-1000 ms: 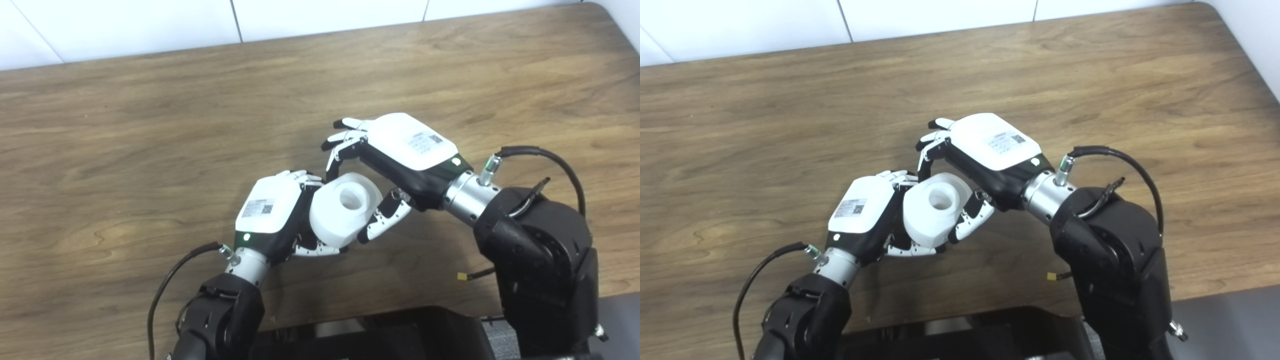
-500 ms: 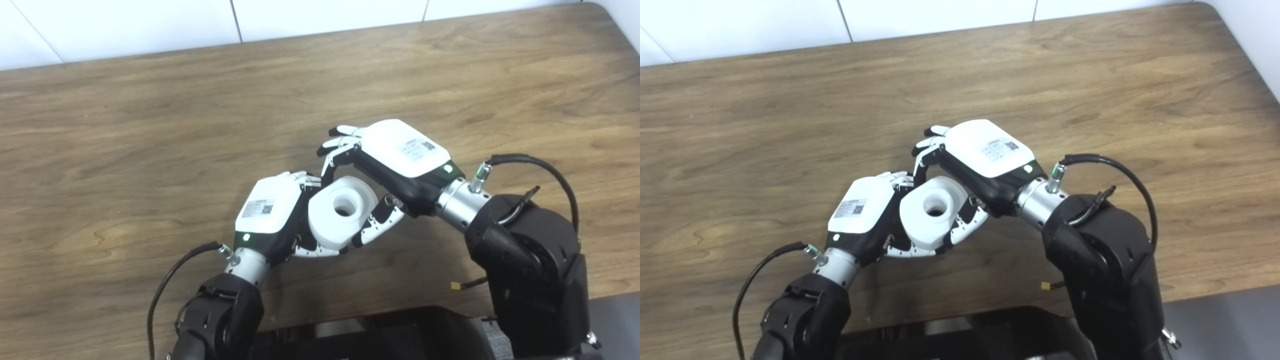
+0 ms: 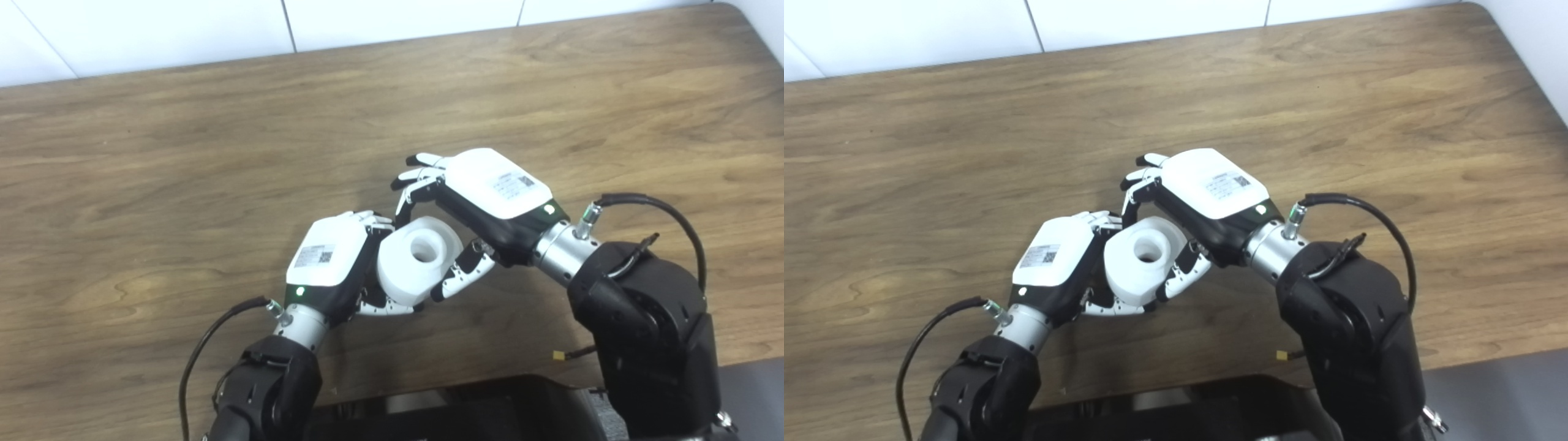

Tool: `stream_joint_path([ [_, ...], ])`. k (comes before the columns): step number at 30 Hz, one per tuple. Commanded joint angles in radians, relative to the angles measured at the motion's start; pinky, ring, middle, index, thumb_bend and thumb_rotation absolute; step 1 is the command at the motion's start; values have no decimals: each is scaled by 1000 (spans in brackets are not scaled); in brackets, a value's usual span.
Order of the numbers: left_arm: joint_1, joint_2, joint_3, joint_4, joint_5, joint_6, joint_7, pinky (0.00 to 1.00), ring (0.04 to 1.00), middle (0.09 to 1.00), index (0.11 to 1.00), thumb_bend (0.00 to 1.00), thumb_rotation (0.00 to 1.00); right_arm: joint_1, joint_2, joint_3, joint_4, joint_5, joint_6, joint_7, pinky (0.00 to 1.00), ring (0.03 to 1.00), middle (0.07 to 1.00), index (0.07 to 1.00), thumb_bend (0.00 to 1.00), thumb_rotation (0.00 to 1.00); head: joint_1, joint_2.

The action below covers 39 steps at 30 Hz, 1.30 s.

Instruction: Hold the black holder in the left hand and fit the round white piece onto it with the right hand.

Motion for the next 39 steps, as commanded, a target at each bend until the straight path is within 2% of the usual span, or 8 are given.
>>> stream_joint_path([
  [1,-2,-2,-5,-19,18,-3,-14,884,861,776,490,512,51,-4,-4,7,-4,2,-25,-7,876,928,826,486,521,156,-1,0],
  [7,-5,-3,-8,-20,23,2,-19,883,861,777,490,513,50,-9,-4,4,-8,4,-20,-5,879,928,825,492,521,165,0,0],
  [8,-5,-2,-8,-19,22,2,-19,885,862,778,490,513,49,-10,-3,3,-8,5,-19,-5,876,926,824,555,739,296,0,0],
  [9,-4,-3,-7,-19,21,3,-18,886,862,778,490,513,49,-11,-1,3,-10,4,-16,-2,875,925,824,576,812,340,0,0],
  [11,-3,-4,-7,-20,21,5,-18,885,860,777,489,514,49,-13,2,2,-13,2,-14,2,874,924,826,607,900,384,0,0],
  [14,-3,-4,-9,-20,23,5,-18,885,860,777,489,514,50,-18,-1,4,-21,6,-12,16,874,927,836,651,955,426,0,1],
  [26,-6,-2,-8,-21,22,6,-22,886,862,779,489,513,51,-60,-26,3,-59,3,-13,125,911,990,930,835,1000,453,-2,3],
  [39,-11,1,-7,-12,18,3,-13,880,859,778,490,513,52,-118,-35,-27,-102,26,10,210,949,1000,947,855,1000,453,-5,-2],
])
